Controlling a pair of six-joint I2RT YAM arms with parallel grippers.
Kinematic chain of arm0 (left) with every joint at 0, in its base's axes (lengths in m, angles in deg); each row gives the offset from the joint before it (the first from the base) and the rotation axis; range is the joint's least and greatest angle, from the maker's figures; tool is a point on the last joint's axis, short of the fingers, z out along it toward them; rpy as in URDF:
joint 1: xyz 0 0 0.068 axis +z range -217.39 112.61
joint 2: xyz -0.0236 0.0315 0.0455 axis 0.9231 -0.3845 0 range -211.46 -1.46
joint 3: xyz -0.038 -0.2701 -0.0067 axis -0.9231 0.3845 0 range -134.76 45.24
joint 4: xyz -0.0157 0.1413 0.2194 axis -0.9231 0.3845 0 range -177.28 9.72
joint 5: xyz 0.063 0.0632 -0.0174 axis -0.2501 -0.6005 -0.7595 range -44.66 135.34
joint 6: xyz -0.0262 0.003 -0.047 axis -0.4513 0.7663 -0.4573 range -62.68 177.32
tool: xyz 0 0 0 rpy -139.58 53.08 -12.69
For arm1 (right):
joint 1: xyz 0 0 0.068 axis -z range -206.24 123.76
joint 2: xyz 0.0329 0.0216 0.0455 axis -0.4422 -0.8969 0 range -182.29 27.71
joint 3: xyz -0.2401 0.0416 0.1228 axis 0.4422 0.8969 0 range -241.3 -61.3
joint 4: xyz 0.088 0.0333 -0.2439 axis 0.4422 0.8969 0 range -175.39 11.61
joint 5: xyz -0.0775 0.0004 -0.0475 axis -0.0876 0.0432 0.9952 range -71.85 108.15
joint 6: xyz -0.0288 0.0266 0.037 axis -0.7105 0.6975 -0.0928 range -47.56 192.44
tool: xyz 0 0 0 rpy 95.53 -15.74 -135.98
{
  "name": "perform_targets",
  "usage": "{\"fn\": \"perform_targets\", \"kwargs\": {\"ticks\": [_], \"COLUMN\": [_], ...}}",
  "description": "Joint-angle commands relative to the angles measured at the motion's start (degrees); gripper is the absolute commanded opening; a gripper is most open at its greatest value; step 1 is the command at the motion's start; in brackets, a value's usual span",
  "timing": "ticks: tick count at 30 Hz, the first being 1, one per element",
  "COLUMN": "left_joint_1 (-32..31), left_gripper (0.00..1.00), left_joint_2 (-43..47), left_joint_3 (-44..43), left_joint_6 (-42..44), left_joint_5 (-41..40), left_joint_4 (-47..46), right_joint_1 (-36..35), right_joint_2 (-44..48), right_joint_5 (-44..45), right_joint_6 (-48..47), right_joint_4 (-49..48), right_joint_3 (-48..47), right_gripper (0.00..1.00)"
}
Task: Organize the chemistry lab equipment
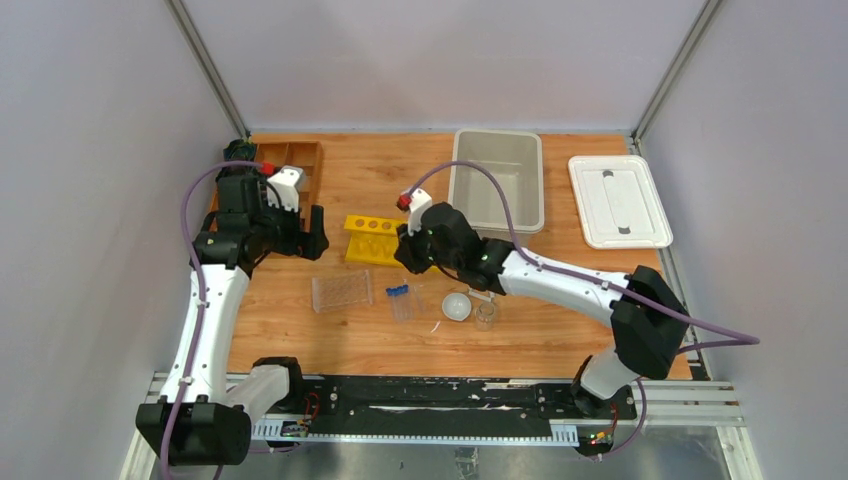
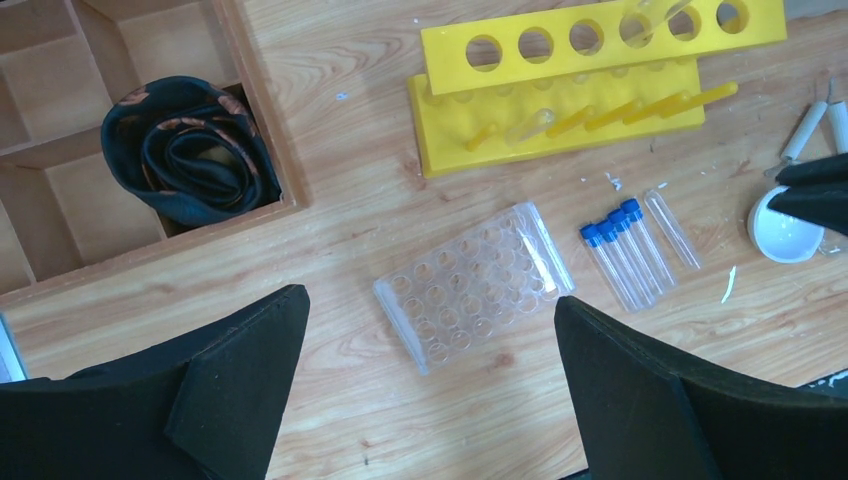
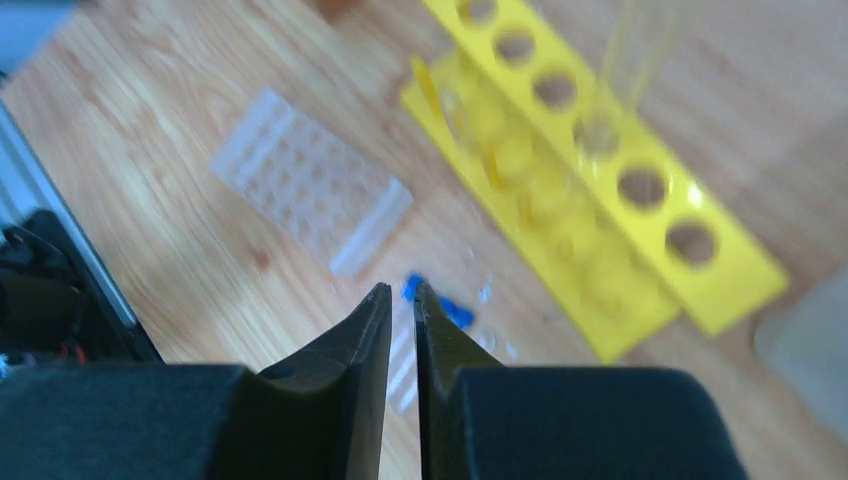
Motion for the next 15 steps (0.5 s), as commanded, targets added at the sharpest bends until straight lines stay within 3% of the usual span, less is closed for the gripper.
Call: {"fn": "perform_targets", "kwargs": {"ticks": [1,6,15], "left_joint_1": [0.55,0.52,0.51], "left_gripper": [0.99,0.99,1.00], "left_joint_2": [1.33,1.48,2.02], "left_joint_3": [-2.23,-2.71,-3.30], "left_joint_6": [-0.30,-0.83,-0.46], "left_joint_5": [1.40,1.82,1.69], "left_joint_4": [0.39,0.67,1.12], "right_joint_1": [-0.11,0.90,4.85], "right_joint_2": [3.21,3.82,-2.71], "right_joint_5": [5.02,7.91,7.77], "right_joint_6": [5.24,7.50,8.67], "right_joint_4": [3.36,2.25,1.18], "right_joint_3": [9.78,15.71,14.67], "right_gripper": [0.17,0.12,0.00]}}
